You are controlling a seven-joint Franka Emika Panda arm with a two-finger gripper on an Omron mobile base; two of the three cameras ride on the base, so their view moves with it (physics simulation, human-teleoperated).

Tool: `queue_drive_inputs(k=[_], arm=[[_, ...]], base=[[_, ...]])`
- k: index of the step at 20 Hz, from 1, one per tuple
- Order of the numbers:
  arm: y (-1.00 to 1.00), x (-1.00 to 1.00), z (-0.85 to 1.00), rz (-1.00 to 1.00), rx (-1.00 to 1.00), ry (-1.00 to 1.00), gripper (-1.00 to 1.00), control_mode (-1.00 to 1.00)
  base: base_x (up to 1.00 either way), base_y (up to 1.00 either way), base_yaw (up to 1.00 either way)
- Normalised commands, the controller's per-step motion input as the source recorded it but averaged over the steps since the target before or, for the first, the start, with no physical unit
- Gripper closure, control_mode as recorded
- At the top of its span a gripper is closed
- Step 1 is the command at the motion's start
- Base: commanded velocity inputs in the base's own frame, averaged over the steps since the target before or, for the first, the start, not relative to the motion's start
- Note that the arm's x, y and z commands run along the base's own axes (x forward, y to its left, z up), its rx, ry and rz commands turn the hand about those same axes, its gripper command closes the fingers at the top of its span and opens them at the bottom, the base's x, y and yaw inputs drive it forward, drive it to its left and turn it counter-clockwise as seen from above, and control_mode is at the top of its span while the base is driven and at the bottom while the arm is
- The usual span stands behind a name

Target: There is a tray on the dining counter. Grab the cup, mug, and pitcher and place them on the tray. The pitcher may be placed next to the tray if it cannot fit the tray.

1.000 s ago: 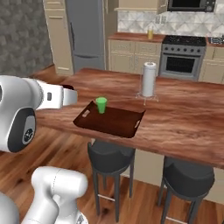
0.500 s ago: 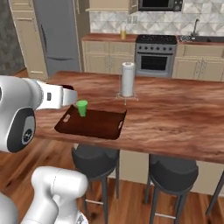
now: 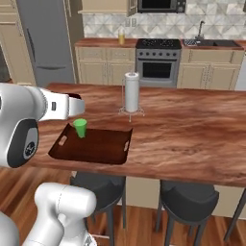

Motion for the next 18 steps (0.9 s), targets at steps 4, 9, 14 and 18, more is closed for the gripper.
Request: queue_drive_inputs(k=[4,9,14,18], arm=[[0.0,0.0,0.0,0.0,0.0,0.0,1.0,1.0],[0.0,0.0,0.0,0.0,0.0,0.0,1.0,1.0],[0.0,0.0,0.0,0.0,0.0,0.0,1.0,1.0],[0.0,0.0,0.0,0.0,0.0,0.0,1.0,1.0]], base=[[0.44,0.34,-0.01],[0.41,0.33,0.0],[0.34,0.25,0.0],[0.25,0.18,0.0]])
